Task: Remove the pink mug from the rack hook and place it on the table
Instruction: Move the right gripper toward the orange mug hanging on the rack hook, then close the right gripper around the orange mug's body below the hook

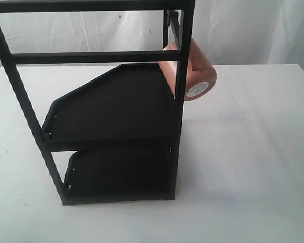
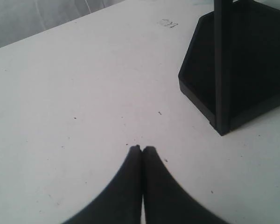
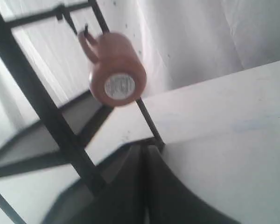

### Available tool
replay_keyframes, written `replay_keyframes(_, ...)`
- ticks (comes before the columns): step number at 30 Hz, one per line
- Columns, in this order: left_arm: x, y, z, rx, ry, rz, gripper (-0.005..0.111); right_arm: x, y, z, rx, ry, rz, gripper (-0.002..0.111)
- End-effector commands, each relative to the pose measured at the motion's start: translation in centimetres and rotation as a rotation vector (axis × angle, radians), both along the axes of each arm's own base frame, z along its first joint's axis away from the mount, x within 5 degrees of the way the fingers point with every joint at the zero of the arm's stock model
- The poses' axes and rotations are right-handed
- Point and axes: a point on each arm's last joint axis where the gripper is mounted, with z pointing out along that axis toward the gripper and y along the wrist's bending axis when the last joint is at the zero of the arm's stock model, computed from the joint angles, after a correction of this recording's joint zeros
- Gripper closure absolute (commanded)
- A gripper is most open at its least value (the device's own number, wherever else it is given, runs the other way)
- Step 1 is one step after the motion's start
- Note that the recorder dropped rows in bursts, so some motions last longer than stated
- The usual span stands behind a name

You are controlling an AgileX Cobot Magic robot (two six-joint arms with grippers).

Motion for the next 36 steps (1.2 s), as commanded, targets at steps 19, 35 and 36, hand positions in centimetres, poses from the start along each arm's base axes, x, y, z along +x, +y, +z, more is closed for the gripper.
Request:
replay_keyframes(19, 0.0, 0.0, -0.2, -0.002, 0.005, 0.003, 0.107, -1.9, -0.5, 12.7, -0.373, -0.095, 0.049, 0.108)
replay_keyframes(35, 0.0, 0.0, -0.2, -0.002, 0.005, 0.003, 0.107, 16.0, 8.7, 15.7, -0.718, 0.006, 0.319, 0.055)
replay_keyframes(36, 0.0, 0.0, -0.2, -0.002, 0.005, 0.003, 0.107, 16.4, 9.0, 15.5, -0.715, 0.004, 0.333, 0.055)
